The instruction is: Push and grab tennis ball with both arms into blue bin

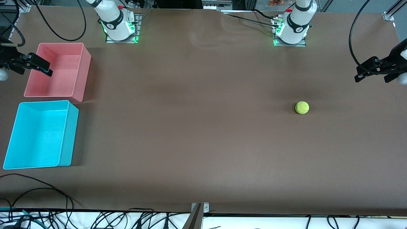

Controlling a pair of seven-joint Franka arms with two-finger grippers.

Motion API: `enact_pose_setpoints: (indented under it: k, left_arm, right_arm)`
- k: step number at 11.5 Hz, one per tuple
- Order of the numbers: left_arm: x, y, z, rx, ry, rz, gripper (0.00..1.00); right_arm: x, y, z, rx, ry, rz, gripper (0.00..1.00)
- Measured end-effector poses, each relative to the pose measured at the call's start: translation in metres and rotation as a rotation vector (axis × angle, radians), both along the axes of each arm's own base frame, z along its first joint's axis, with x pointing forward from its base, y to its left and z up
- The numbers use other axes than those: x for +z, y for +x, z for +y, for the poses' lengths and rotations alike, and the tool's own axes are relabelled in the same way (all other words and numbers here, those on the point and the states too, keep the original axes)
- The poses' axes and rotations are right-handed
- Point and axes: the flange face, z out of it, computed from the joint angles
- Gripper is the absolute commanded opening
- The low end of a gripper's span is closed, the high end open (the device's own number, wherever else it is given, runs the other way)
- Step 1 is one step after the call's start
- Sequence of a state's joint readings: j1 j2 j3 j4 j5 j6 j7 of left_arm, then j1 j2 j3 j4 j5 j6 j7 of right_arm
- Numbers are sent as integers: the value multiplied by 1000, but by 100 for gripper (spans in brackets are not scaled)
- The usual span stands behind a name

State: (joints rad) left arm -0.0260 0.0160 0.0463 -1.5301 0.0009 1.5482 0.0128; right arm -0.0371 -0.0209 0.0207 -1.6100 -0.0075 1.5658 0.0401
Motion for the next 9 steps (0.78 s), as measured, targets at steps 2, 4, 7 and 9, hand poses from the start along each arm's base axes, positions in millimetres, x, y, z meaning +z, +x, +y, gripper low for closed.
enact_pose_setpoints:
  k: [2, 4, 7, 9]
  left_arm:
    - [0, 0, 0, 0, 0, 0, 100]
    - [0, 0, 0, 0, 0, 0, 100]
    - [0, 0, 0, 0, 0, 0, 100]
    - [0, 0, 0, 0, 0, 0, 100]
  right_arm:
    - [0, 0, 0, 0, 0, 3, 100]
    - [-1, -1, 0, 0, 0, 12, 100]
    - [-2, -2, 0, 0, 0, 19, 100]
    - [-2, -3, 0, 0, 0, 27, 100]
